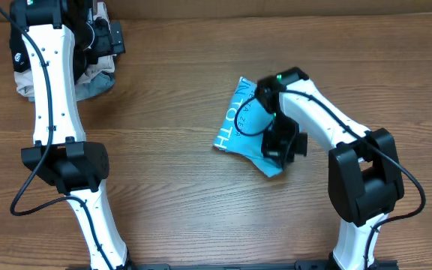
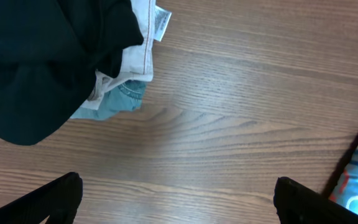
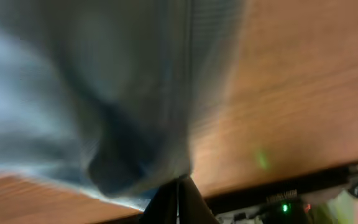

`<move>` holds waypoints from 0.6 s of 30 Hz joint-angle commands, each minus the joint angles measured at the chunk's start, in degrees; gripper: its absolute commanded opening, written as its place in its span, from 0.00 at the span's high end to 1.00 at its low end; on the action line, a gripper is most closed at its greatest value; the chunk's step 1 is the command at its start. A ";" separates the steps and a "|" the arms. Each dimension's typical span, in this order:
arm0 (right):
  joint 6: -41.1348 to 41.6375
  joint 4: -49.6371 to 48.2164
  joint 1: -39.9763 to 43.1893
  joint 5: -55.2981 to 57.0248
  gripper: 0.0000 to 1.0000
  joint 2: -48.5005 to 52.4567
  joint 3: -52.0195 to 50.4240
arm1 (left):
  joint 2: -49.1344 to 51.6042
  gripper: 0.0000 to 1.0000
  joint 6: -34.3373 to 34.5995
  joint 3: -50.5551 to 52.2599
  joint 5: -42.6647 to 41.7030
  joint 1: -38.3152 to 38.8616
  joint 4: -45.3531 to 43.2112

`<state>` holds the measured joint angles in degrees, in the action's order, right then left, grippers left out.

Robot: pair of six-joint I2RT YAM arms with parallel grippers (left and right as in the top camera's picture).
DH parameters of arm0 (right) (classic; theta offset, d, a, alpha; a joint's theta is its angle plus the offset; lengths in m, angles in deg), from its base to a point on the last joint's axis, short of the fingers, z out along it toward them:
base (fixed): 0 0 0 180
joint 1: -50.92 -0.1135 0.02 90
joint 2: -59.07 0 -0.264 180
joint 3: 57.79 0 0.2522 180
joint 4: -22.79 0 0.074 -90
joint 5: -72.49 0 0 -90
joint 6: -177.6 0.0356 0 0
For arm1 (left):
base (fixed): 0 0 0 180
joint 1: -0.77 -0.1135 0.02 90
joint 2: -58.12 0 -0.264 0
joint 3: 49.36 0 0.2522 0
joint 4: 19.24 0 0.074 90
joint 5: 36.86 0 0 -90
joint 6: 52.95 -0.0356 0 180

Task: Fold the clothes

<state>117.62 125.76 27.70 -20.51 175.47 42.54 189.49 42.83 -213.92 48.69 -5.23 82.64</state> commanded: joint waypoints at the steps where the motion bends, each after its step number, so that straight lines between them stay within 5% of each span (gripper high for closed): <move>1: 1.95 -1.55 -0.11 -4.33 0.96 -6.86 -5.92 | 0.52 0.00 -1.55 -0.33 0.42 0.07 0.09; 4: 3.28 -1.68 -0.59 -5.49 0.92 -10.73 -8.13 | 0.52 0.00 -1.55 -0.33 0.39 0.07 0.07; 5: 3.28 -1.60 -0.61 -5.70 0.77 -11.72 -8.24 | 0.52 0.00 -1.55 -0.33 0.39 0.07 0.04; 7: 3.30 -1.51 -0.35 -6.29 0.17 -13.33 -8.20 | 0.52 0.00 -1.55 -0.33 0.37 0.09 -0.07; 8: 3.37 -1.57 0.00 -6.27 0.06 -13.86 -8.11 | 0.52 0.00 -1.57 -0.33 0.37 0.15 0.02; 18: -2.62 -8.92 17.66 -3.50 0.00 -21.86 1.11 | 0.68 0.00 -10.64 -0.24 -9.70 11.78 4.42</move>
<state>118.80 117.95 40.25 -25.78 156.78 38.89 189.49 36.53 -213.92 44.32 0.97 85.59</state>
